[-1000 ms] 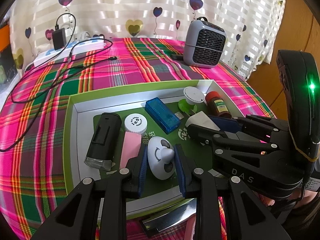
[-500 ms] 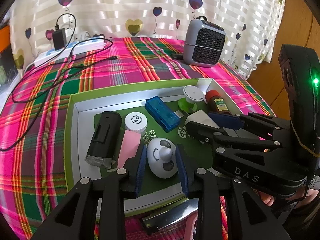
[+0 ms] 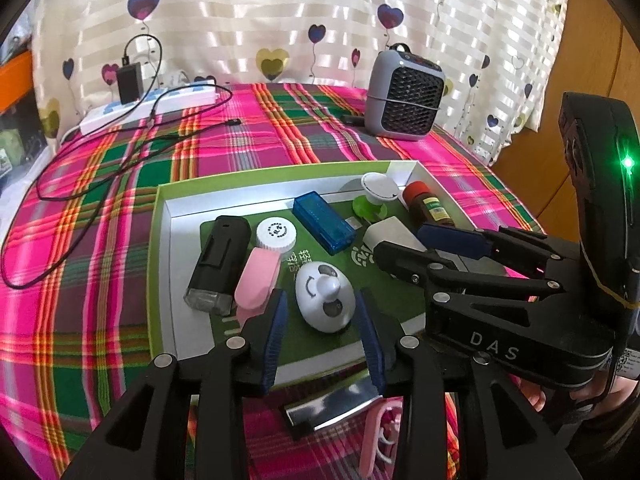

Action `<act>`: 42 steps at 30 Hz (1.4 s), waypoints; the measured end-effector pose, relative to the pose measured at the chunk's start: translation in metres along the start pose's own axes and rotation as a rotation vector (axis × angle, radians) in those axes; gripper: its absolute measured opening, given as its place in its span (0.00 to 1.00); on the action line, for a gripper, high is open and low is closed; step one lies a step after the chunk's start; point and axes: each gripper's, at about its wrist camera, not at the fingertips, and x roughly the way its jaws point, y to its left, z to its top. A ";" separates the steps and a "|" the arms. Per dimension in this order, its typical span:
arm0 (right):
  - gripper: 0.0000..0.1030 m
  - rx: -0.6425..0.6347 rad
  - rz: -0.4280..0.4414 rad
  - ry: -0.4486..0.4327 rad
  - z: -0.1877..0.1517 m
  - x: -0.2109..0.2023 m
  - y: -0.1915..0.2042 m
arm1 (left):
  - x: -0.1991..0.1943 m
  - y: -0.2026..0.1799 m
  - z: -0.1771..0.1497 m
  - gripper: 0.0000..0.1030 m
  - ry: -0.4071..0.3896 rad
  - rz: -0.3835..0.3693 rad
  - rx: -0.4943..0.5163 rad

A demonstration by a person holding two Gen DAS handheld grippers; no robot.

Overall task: Organize rigid objects
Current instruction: 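Lower the charger and round gadget into the green box and open both tools, then withdraw both tools, moving the right tool toward the pink plastic hook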

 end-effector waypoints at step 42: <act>0.45 0.039 0.052 -0.001 -0.075 -0.049 0.067 | -0.088 0.026 -0.084 0.34 -0.095 0.077 -0.128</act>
